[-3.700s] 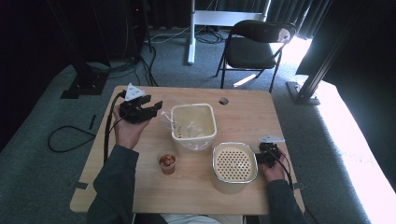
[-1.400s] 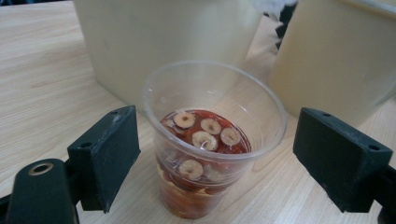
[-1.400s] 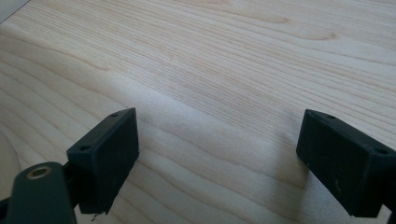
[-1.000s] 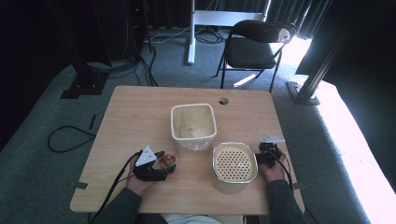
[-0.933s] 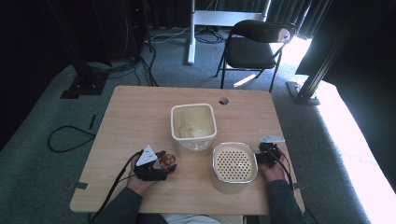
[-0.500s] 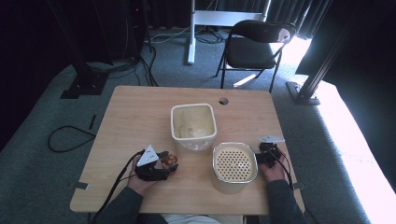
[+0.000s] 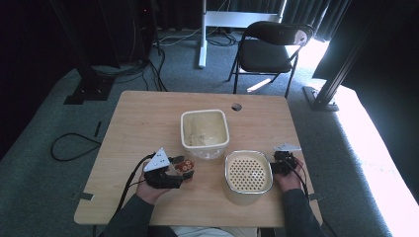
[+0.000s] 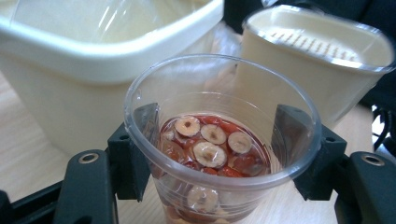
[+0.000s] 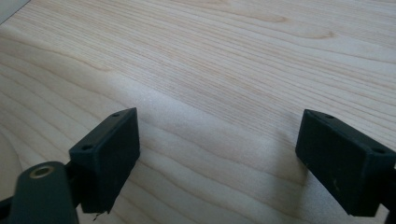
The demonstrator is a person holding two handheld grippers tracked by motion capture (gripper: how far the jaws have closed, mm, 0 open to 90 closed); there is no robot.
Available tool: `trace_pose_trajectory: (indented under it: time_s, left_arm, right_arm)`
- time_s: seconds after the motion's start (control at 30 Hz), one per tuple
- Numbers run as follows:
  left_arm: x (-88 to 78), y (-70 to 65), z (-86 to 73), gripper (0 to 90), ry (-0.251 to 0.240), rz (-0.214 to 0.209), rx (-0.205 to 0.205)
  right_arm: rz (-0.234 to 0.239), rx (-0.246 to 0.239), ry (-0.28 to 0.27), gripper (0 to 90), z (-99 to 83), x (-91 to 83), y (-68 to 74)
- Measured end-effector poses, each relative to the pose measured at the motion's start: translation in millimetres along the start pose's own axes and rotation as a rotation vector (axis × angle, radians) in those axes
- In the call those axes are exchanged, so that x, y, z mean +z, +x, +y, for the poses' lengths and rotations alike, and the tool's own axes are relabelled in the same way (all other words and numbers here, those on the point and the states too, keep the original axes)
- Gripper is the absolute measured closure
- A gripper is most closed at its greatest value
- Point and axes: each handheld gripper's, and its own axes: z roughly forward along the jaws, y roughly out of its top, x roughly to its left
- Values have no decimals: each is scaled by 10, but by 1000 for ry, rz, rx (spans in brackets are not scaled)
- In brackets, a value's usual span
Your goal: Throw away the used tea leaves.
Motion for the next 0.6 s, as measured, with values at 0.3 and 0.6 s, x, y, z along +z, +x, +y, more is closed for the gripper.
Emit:
trace_pose_trajectory:
  time_s: [0.3, 0.6]
  left_arm:
    - [13, -73, 282, 341, -12, -33, 16]
    - [58, -89, 533, 345, -40, -63, 27]
  right_arm:
    - [-30, 35, 19, 249, 9, -56, -21]
    - [-38, 76, -26, 264, 50, -246, -88]
